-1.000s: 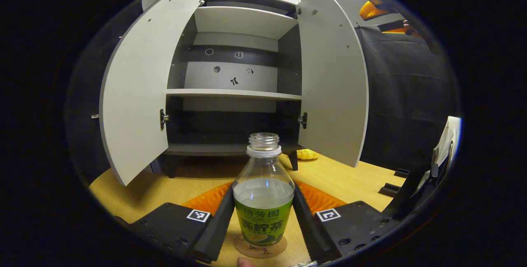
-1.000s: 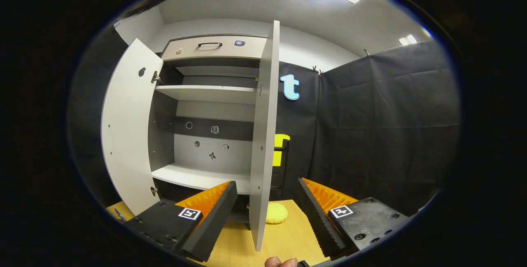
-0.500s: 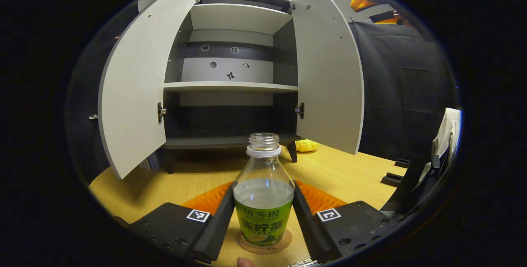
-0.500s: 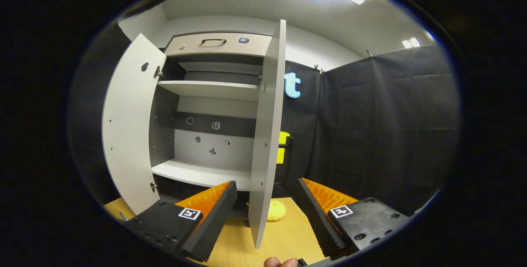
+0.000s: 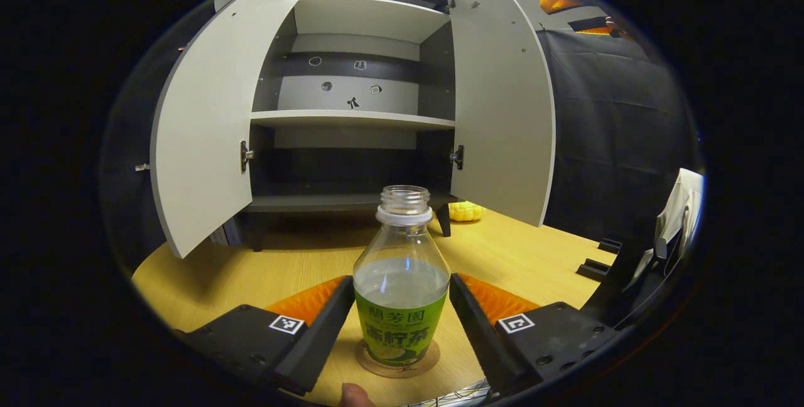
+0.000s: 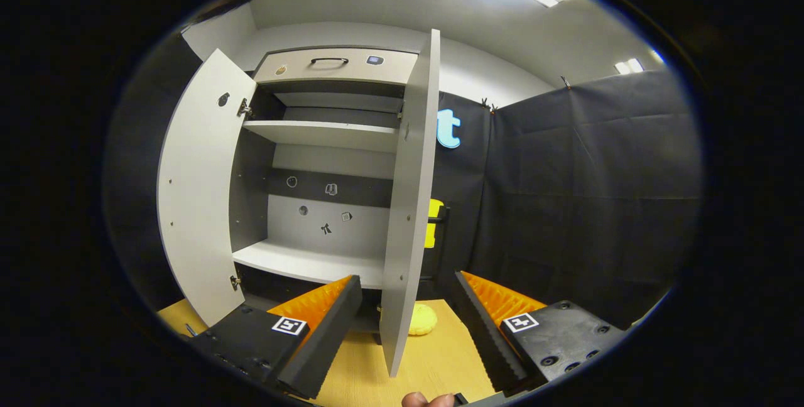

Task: Grasp the bottle in the cabinet with the left hand and place it on the coaster, then close the right door with the right hand and the left door with the left hand.

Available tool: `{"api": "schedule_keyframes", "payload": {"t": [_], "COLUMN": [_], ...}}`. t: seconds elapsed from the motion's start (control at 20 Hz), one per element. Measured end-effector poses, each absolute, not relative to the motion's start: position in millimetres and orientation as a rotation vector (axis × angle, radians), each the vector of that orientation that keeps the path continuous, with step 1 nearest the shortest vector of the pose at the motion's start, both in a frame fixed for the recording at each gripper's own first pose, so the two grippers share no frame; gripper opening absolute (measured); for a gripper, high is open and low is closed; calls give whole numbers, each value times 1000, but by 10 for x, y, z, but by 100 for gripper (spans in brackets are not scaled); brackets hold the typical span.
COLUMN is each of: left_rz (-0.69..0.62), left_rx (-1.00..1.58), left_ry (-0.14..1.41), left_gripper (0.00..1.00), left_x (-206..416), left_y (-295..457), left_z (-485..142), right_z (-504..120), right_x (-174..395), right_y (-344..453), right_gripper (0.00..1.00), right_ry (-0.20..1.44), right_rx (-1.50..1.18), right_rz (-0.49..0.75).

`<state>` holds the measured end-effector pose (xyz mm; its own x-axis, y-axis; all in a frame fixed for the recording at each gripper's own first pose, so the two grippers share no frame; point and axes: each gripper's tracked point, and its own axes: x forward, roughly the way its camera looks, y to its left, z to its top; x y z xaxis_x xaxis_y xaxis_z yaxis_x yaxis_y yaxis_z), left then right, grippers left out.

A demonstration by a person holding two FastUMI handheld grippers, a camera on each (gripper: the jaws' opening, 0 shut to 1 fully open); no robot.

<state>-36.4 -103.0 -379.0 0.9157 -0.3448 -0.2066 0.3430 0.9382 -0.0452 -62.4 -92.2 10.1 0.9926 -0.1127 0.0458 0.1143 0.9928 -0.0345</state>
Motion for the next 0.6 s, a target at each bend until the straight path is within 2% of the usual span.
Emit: {"api": "schedule_keyframes", "payload": {"t": [0.25,0.4,0.6], "left_rz": [-374,-347,-267], "left_rx": [4,12,5], "left_ry": [243,252,215], "left_gripper": [96,96,96], "left_x": [-542,-672,-782], "left_y": [-950,-791,-489], "left_z": [-3774,-3663,-3211], "right_z": [34,5,-3], "right_x": [-590,-556,-502], "right_y": [-952,-1005,-1099], "right_gripper": [97,98,97], "right_ry": [-25,-22,-27], "right_rx": [-25,-21,19], "right_rz": [-117,-111,-89]}}
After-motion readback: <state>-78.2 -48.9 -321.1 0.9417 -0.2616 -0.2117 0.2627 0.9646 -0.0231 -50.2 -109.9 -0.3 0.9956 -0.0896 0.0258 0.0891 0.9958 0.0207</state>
